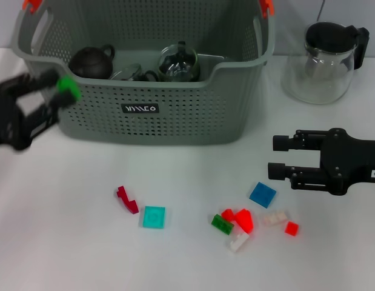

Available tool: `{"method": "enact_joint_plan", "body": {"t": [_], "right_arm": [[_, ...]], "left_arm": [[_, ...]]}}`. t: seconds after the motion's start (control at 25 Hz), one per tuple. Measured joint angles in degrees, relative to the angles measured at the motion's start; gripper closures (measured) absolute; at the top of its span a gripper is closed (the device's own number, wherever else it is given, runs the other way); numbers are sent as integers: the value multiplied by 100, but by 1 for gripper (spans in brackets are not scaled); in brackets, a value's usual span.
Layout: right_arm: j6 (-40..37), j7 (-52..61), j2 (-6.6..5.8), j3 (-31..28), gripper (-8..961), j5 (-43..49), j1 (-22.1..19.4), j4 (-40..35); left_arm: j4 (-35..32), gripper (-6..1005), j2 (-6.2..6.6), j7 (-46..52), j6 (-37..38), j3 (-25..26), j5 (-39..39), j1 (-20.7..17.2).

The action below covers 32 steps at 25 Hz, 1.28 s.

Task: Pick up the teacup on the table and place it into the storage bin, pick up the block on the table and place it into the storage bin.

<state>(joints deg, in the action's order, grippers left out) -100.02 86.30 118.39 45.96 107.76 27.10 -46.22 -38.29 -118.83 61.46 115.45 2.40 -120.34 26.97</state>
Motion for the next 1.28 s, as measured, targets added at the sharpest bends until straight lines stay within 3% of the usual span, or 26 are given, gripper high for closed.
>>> {"method": "enact_joint_plan", "body": {"t": [0.2, 0.4, 0.52, 0.72, 0.84, 1.08, 1.28], "right_arm": [[2, -6, 20, 5, 278, 0, 4, 7], [0, -6, 28, 12, 278, 0, 0, 8], [3, -7, 35, 9, 278, 0, -1, 8], [9, -8, 39, 3, 279, 0, 4, 8], [12, -9, 44, 0, 279, 0, 11, 12], [48, -9, 52, 11, 279, 0, 22, 20], [53, -9, 53, 20, 279, 0, 10, 25]], "left_arm": [[-4, 596, -47, 757, -430, -24, 183, 607], [-362, 596, -54, 2191, -1180, -273, 214, 1267], [-841, 597, -46, 3161, -1855, -947, 216, 1544], [-1578, 597, 106, 5194, -3249, -3080, 49, 1712], [-1761, 595, 205, 6040, -3906, -4113, -305, 1792], [-1540, 567, 113, 6534, -4766, -4971, -1259, 2099], [-1308, 539, 84, 6792, -5253, -5388, -1597, 2188]]}}
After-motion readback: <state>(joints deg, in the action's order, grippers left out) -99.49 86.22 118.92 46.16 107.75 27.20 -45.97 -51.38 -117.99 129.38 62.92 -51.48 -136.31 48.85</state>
